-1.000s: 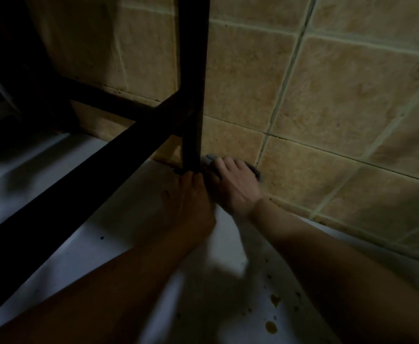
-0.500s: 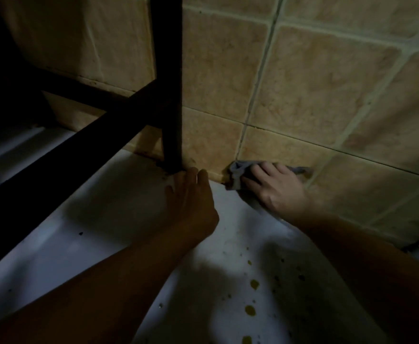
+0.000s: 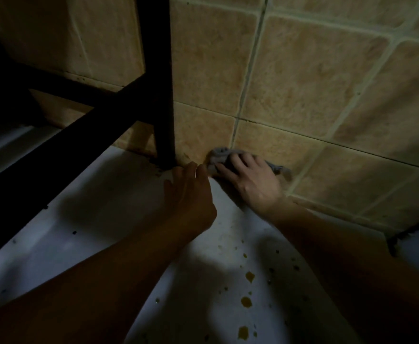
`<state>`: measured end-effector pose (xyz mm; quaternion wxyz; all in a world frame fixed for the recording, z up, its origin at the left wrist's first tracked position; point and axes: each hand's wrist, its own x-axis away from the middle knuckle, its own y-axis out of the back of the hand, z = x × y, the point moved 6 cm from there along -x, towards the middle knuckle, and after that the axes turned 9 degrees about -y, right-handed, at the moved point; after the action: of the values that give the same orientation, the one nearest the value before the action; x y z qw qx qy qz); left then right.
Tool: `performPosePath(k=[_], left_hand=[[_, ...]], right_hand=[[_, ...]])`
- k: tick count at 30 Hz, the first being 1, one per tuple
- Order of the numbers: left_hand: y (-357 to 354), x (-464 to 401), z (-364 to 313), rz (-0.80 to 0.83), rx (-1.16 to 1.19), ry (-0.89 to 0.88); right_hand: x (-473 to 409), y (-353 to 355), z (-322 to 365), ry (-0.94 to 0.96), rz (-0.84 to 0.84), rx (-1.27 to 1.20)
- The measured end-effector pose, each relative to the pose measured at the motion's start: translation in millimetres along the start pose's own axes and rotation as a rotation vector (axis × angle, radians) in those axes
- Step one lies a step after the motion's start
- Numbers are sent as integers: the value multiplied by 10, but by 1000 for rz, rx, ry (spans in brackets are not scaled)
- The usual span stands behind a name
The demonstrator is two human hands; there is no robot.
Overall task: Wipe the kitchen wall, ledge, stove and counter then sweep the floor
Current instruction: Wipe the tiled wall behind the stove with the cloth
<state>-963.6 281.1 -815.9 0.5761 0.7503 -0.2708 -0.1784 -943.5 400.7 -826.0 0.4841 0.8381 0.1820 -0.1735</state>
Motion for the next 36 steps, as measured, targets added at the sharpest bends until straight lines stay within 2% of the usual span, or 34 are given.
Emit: performPosePath(k=[3,9,15,20,22,25,30,36], left_hand=[[-9,-1,-90,-21,2,-32],[-30,-10,-120,-20,11,-55],[-36,-11,167,-8,25,32],[-6,35,481,-34,2,99],[12,42,550,-37,-10,125],[18,48,598,-22,-20,172],[32,65,505,-26,-36,161],[-34,121,281,55,-11,108]], right_hand=[[254,-40,-127,110,-7,15],[557,-121,-292,28,78,77],[65,22,233,33,-93,-148],[-563,-10,711,-24,-109,-327],[-649,-160,776,-52,-29,-278],[-608,-302,824,5,41,-145],[-426,-307,696,39,175,29],[-23,-265,341,27,194,54]])
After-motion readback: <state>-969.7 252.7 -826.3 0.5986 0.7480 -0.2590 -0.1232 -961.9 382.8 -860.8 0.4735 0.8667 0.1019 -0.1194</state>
